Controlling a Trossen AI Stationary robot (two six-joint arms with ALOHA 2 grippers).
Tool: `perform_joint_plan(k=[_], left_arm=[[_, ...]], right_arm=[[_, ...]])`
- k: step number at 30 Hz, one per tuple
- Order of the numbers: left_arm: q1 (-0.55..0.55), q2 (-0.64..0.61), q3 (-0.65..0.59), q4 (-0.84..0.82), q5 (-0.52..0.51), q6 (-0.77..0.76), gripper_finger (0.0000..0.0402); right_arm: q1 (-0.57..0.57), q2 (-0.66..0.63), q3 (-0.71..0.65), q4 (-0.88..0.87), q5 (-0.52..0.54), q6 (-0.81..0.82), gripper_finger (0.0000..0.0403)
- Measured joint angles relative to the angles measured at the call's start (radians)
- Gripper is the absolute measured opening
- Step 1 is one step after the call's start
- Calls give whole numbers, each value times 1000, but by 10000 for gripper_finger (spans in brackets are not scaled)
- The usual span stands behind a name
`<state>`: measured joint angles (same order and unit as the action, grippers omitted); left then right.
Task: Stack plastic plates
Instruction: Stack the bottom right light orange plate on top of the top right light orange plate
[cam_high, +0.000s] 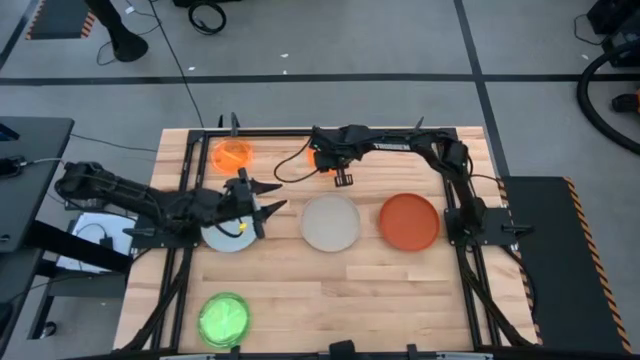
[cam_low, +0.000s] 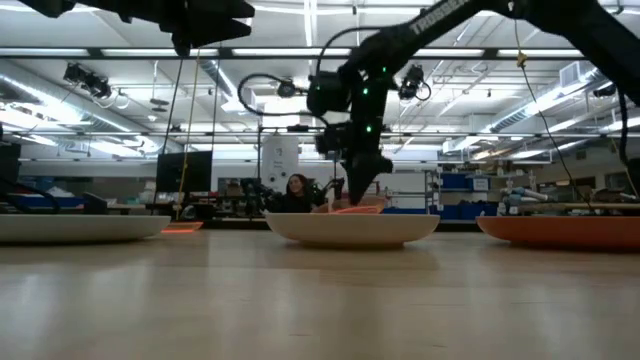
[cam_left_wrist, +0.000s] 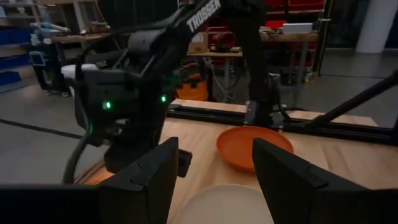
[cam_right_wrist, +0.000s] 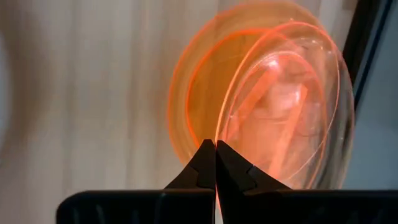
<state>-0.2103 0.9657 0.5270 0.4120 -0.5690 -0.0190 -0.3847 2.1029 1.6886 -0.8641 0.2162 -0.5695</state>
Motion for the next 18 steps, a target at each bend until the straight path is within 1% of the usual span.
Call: perform_joint_plan(k=[5,9,12,15,18], left_arm=[[23,-8,0,8,-1,4,212],[34,-30,0,12,-1,5,212],[34,-56,0,-1,-1,10,212],[35,-78,0,-29,-1,-16,212],[52,-85,0,-65,-1,-37,212]], right_arm=[[7,38,0,48,-1,-26,3],[18,55,1,92,-33,-29,7],[23,69,0,79,-27,-28,15],[26,74,0,80,-23,-16,25],[28,72,0,115,-15,-14,41]])
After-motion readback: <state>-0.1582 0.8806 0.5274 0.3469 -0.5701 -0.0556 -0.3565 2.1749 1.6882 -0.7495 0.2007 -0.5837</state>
